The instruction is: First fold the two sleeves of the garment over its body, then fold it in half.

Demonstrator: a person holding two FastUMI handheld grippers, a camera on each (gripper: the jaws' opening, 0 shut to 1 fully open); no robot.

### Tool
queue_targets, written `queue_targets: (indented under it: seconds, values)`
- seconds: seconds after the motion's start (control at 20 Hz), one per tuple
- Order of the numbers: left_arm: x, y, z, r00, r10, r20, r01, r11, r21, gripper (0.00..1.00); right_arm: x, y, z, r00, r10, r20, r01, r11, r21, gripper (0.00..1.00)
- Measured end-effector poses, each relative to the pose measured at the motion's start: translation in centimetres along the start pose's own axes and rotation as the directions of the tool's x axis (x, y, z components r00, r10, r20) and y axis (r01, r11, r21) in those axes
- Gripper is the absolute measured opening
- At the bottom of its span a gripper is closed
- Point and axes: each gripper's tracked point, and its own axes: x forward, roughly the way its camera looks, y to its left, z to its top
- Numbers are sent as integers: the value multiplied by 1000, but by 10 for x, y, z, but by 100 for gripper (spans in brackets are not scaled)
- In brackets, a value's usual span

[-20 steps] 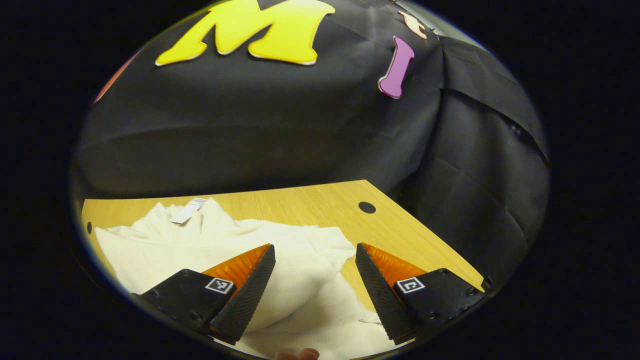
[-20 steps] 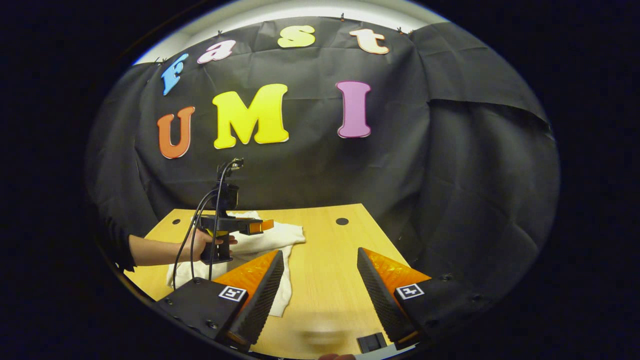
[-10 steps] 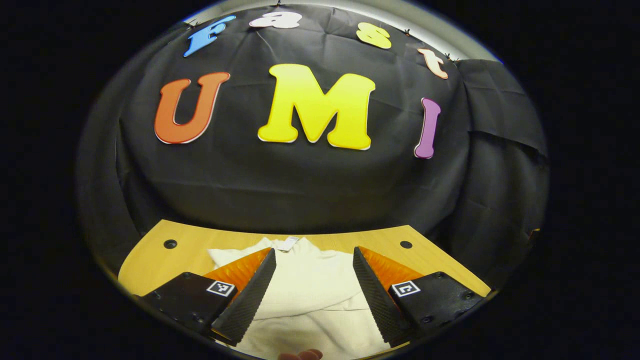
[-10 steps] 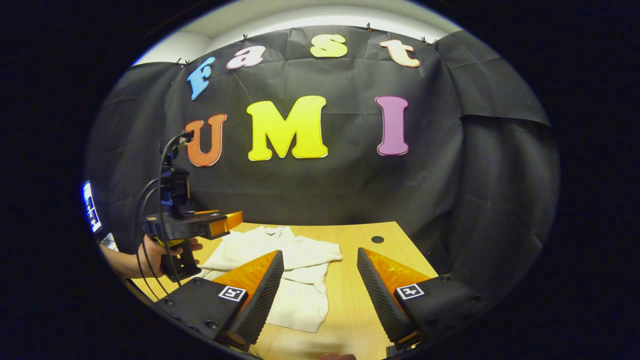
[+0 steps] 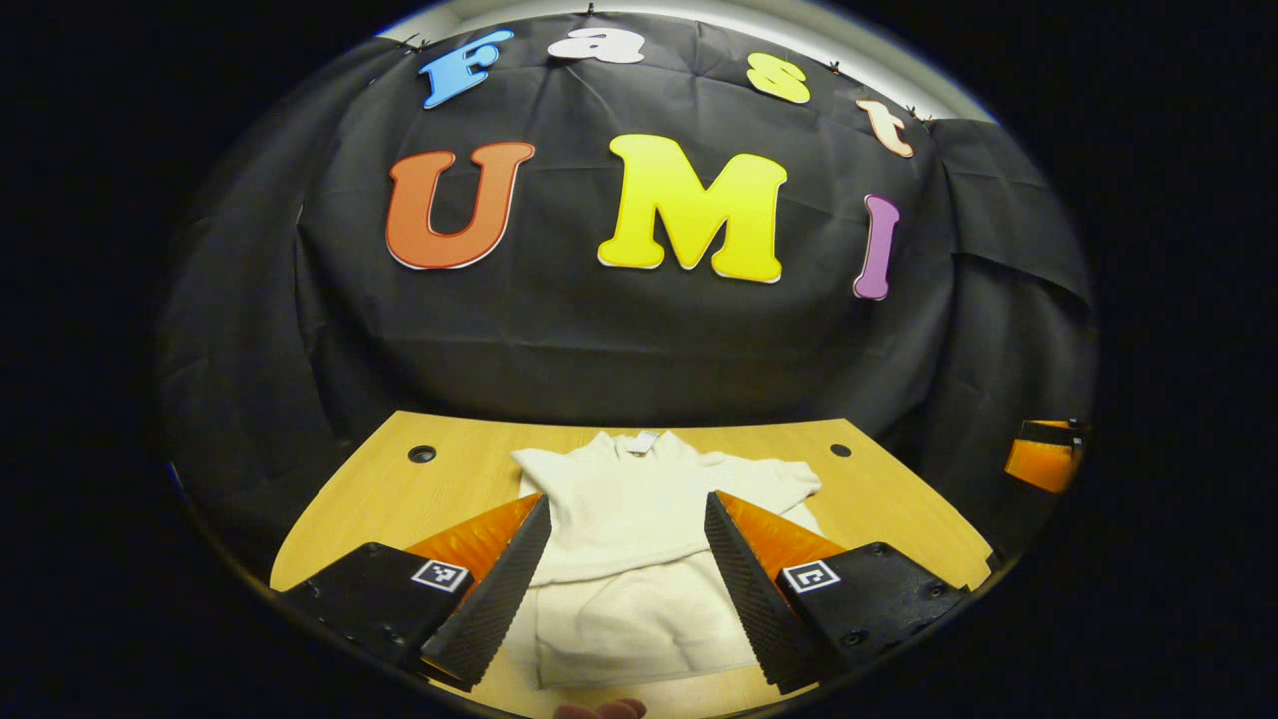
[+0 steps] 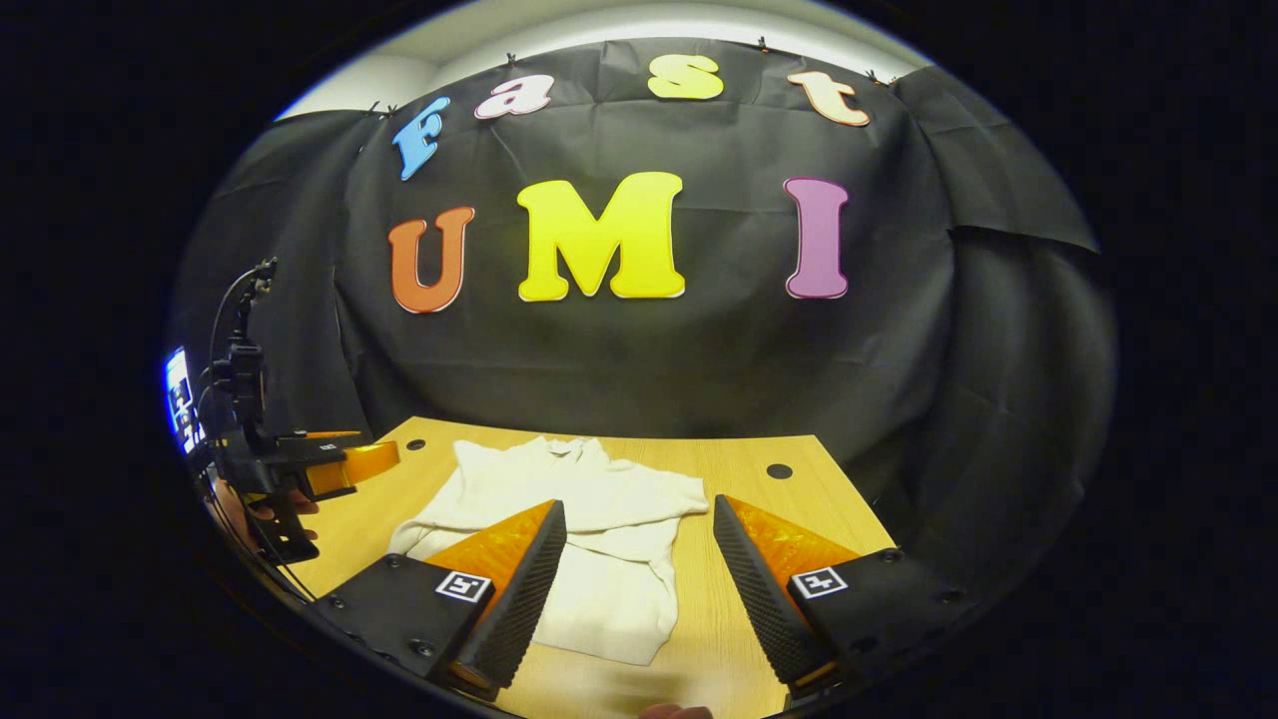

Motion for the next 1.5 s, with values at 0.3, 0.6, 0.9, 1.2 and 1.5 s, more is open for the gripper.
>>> queue_targets:
  seconds: [0.3, 0.6, 0.9, 1.2, 1.5]
  values:
    - [-23, 31, -87, 973, -32, -230, 33, 999, -1, 98, 19, -17, -62, 984, 8, -180, -2, 1000, 30, 94]
    - [-29, 59, -177, 892, -50, -450, 19, 997, -74, 99, 34, -37, -142, 928, -22, -373, 36, 999, 31, 94]
    - [-9, 62, -212, 833, -53, -551, -25, 991, -133, 98, 61, -37, -226, 828, -49, -558, 102, 993, 63, 94]
    - [-2, 56, -219, 812, -48, -582, -46, 988, -146, 94, 70, -29, -266, 750, -75, -658, 171, 982, 84, 94]
    - [2, 73, -225, 791, 58, -609, -148, 984, -98, 78, 73, -19, -269, 746, -86, -660, 175, 982, 70, 95]
